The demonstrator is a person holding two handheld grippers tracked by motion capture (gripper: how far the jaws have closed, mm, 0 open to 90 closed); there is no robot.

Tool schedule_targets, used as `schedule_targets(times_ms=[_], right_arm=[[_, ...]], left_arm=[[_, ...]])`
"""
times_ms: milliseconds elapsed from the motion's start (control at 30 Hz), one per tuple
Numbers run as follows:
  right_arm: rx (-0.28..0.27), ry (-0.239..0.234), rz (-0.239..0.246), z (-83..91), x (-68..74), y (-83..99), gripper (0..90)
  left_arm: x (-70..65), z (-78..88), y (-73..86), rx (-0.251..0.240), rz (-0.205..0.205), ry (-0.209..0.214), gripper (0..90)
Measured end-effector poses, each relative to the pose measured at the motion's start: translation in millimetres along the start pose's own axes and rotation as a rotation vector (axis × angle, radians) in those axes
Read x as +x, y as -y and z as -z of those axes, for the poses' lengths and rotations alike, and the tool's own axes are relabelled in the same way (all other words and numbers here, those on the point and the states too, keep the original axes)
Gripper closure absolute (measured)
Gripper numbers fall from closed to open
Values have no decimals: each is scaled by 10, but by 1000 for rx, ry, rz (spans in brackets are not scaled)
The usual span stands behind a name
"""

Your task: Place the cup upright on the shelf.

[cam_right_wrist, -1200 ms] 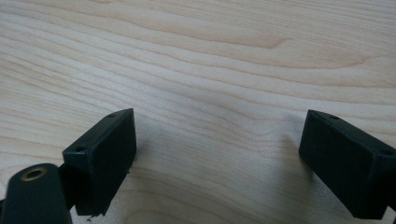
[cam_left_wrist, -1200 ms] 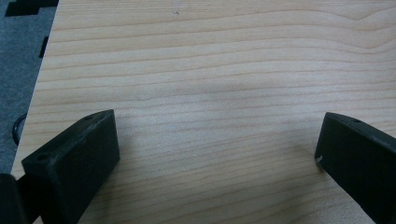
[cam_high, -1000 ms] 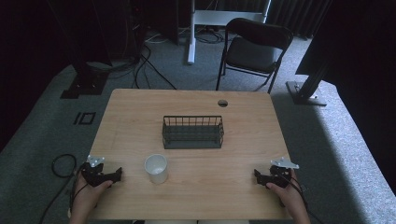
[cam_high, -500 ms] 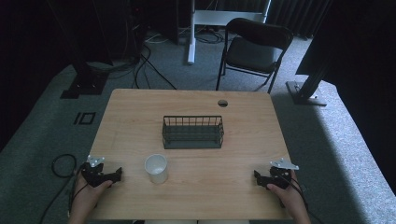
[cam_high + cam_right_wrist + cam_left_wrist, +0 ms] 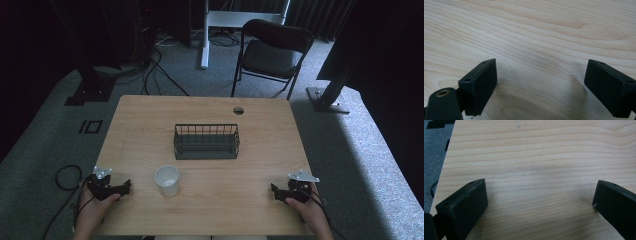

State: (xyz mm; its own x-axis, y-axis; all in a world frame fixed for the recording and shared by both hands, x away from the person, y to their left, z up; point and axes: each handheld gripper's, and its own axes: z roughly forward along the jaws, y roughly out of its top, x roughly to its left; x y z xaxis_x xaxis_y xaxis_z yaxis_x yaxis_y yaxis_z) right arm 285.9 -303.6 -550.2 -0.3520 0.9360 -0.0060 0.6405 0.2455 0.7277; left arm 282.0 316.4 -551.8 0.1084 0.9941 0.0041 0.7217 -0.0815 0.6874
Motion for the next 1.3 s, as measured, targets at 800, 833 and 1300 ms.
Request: schedule_targets(times_ms=[800,833,1300], right_arm=[[-9,-83,76,-48,277,-187,128],[-10,-87,78,-51,296,-194,128],[-41,-171,130,-54,568,-324,128]], left_arm=[[0,0,0,0,0,0,2],[0,0,0,0,0,0,2],[0,0,0,0,0,0,1]])
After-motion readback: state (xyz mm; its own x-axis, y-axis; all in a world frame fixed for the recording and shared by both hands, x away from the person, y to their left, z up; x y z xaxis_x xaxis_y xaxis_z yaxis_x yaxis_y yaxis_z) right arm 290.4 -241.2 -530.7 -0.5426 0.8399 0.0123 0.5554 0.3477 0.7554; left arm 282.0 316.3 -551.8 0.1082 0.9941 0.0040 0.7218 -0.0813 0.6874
